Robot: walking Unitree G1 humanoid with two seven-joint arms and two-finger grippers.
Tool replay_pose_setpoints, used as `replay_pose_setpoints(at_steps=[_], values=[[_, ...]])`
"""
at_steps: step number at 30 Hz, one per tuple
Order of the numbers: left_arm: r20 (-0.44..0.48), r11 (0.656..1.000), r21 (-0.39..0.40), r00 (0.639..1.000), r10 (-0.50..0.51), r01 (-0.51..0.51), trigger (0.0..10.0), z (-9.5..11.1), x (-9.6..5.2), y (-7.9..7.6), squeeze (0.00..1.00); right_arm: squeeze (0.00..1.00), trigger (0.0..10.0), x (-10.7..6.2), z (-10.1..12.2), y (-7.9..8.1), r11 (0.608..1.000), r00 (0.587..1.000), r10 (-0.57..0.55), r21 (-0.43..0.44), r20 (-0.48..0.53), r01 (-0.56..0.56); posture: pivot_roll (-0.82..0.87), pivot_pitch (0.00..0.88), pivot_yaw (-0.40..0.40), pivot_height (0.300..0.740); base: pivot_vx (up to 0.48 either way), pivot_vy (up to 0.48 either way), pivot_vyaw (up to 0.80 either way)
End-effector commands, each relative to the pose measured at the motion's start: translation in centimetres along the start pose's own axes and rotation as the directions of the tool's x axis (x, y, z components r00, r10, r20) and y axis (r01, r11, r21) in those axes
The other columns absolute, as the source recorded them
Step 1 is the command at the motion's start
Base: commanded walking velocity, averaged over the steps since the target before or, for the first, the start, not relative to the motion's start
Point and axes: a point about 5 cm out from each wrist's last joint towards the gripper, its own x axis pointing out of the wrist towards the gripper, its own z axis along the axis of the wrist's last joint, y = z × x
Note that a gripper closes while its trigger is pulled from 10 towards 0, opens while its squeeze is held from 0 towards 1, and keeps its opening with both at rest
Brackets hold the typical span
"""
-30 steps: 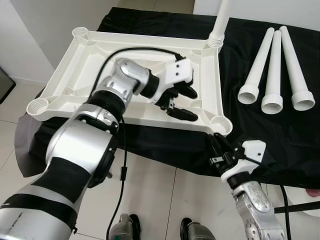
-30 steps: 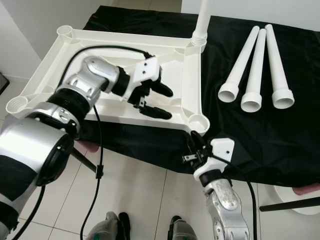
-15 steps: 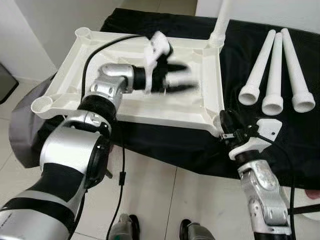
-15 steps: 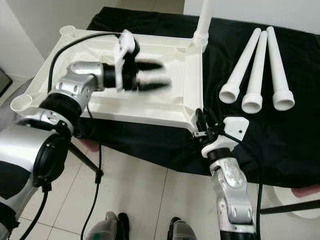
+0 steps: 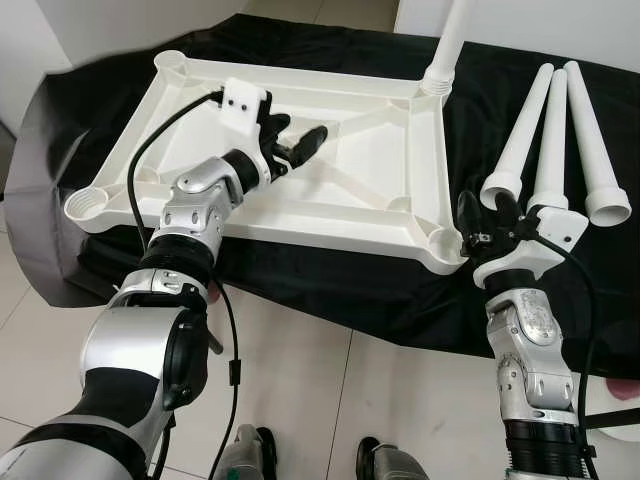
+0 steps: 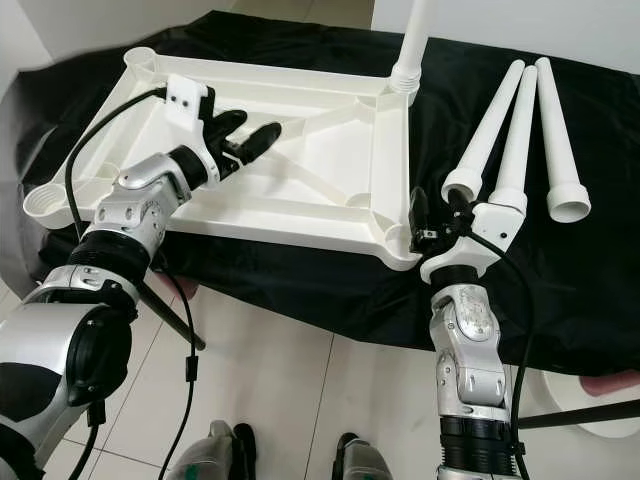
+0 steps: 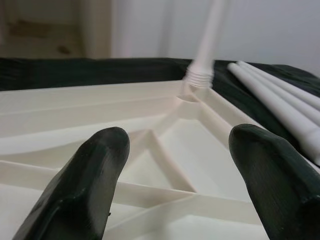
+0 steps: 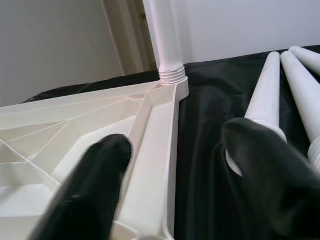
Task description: Building children table
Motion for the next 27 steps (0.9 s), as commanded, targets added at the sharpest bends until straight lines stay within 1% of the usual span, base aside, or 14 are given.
replay_pose_setpoints(at_steps=[1,6,7,8,9,10,14,16,17,18,19,20,23,27], values=[[0.019,0.995,0.010,0.995,0.097,-0.097,10.0,-0.3,-0.6,0.6,0.00,1.00,10.0,0.1,-0.2,-0.3,1.000,1.000,-0.023,-0.021,-0.001,0.023,0.01,0.150,0.006,0.740,0.000,0.000,0.00],[0.058,0.986,0.008,0.985,0.163,-0.164,10.0,-0.1,-1.3,0.9,0.00,1.00,10.0,0.5,-0.4,-0.6,0.995,0.997,-0.075,-0.063,-0.001,0.075,0.01,0.148,0.000,0.740,0.000,0.000,0.00],[0.084,0.981,-0.010,0.977,0.196,-0.196,10.0,-0.1,-1.7,1.0,0.00,1.00,10.0,0.7,-0.6,-0.8,0.991,0.994,-0.111,-0.077,-0.014,0.110,0.01,0.147,-0.002,0.740,0.000,0.000,0.00],[0.105,0.972,-0.017,0.967,0.234,-0.233,10.0,-0.1,-2.0,1.2,0.00,0.87,10.0,0.9,-0.7,-0.9,0.989,0.991,-0.128,-0.082,-0.027,0.125,0.01,0.147,-0.001,0.740,0.000,0.000,0.00],[0.105,0.972,-0.017,0.967,0.234,-0.233,10.0,-0.1,-2.0,1.2,0.00,0.87,10.0,0.9,-0.7,-0.9,0.989,0.991,-0.128,-0.082,-0.027,0.125,0.01,0.147,-0.001,0.740,0.000,0.000,0.00],[0.123,0.958,-0.033,0.950,0.286,-0.284,10.0,-0.4,-2.5,1.3,0.00,0.00,10.0,1.0,-0.7,-0.7,0.987,0.991,-0.129,-0.097,-0.023,0.126,0.00,0.144,0.000,0.740,0.000,0.000,0.00],[0.158,0.949,-0.025,0.936,0.314,-0.314,10.0,-0.4,-3.0,1.2,0.00,0.00,10.0,0.8,-0.5,-0.2,0.989,0.994,-0.107,-0.107,0.000,0.107,0.00,0.139,0.000,0.740,0.000,0.000,0.00],[0.158,0.949,-0.025,0.936,0.314,-0.314,10.0,-0.4,-3.0,1.2,0.00,0.00,10.0,0.8,-0.5,-0.2,0.989,0.994,-0.107,-0.107,0.000,0.107,0.00,0.139,0.000,0.740,0.000,0.000,0.00],[0.178,0.939,-0.037,0.923,0.342,-0.341,10.0,-0.3,-3.4,1.1,0.00,0.00,10.0,0.6,-0.5,0.0,0.990,0.996,-0.093,-0.106,0.006,0.093,0.01,0.134,0.001,0.740,0.000,0.000,0.00],[0.178,0.939,-0.037,0.923,0.342,-0.341,10.0,-0.3,-3.4,1.1,0.00,0.00,10.0,0.6,-0.5,0.0,0.990,0.996,-0.093,-0.106,0.006,0.093,0.01,0.134,0.001,0.740,0.000,0.000,0.00],[0.182,0.933,-0.031,0.915,0.359,-0.360,10.0,-0.4,-3.8,0.7,0.00,0.00,10.0,0.1,-0.4,0.4,0.992,0.997,-0.079,-0.097,0.008,0.080,0.01,0.129,0.001,0.740,0.000,0.000,0.00],[0.182,0.933,-0.031,0.915,0.359,-0.360,10.0,-0.4,-3.8,0.7,0.00,0.00,10.0,0.1,-0.4,0.4,0.992,0.997,-0.079,-0.097,0.008,0.080,0.01,0.129,0.001,0.740,0.000,0.000,0.00],[0.184,0.921,-0.040,0.903,0.388,-0.387,10.0,-0.8,-4.8,-0.5,0.00,0.00,10.0,-1.2,-0.4,1.2,0.998,0.999,-0.040,-0.054,0.000,0.040,0.02,0.115,0.000,0.740,0.000,0.000,0.00],[0.178,0.914,-0.072,0.896,0.407,-0.400,10.0,-0.9,-5.3,-0.9,0.00,0.00,10.0,-1.6,-0.4,1.4,0.998,0.999,-0.035,-0.057,-0.006,0.035,0.02,0.115,-0.005,0.740,0.000,0.000,0.00]])
